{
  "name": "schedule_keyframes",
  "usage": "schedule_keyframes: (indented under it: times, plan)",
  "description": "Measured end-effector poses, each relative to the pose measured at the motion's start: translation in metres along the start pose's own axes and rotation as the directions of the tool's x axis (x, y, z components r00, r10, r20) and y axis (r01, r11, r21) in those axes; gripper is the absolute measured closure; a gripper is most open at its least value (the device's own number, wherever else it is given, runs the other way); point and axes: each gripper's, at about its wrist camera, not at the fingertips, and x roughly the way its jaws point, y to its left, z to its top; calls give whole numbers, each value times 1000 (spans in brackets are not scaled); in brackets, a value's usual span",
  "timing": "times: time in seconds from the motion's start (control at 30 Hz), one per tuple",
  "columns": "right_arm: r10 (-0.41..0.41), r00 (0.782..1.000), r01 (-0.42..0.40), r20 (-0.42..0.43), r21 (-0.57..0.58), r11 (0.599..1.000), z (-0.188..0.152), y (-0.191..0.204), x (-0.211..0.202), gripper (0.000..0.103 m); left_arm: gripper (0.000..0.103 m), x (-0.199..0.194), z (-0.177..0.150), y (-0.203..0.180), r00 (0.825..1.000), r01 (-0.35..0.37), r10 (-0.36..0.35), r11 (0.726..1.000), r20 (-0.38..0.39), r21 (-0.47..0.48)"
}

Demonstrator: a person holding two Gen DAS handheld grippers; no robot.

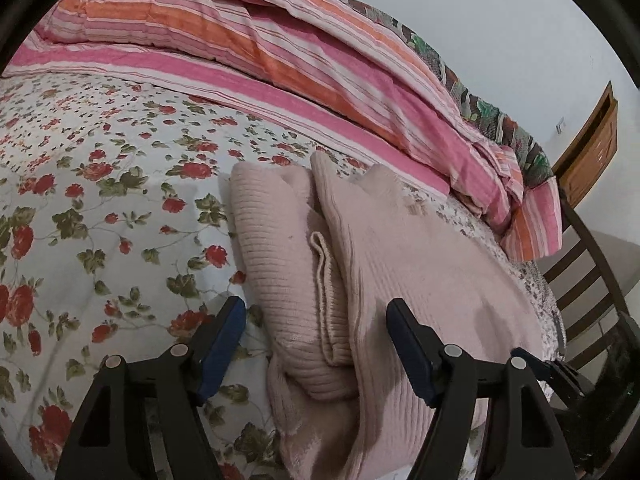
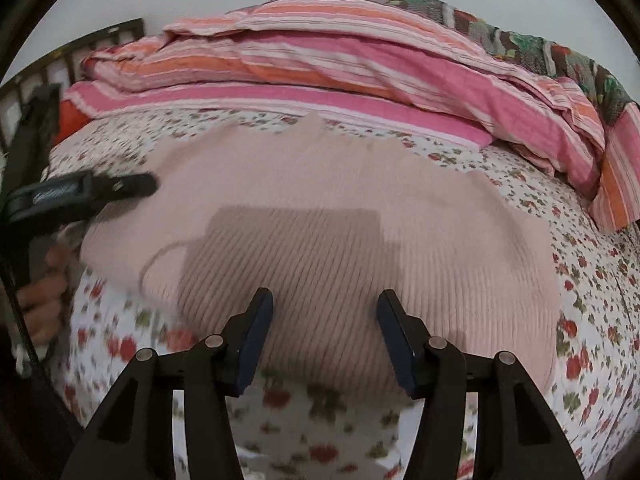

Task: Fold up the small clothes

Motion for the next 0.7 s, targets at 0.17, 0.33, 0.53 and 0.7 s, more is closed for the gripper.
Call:
schedule_keyframes:
  times: [0.17,0.33,0.53,0.7]
  plan:
    - [56,992,-66,115,84,994,1,-33,-23,48,33,7,3,-4,1000,8,-8,1000,-6,-4]
    - [-30,985,-1,170,183,983,17,-91,-25,48,42,12,6,-4,1000,13,-13,999,-5,-31]
    - [-141,976,76,165,350,934,20,-179,-18,48,78,10,12,11,995,103,-98,968,35,-231]
    - [-184,971,96,151,456,885,-4,-228,-10,48,80,-3,23,-20,998,32,-23,980,50,-198]
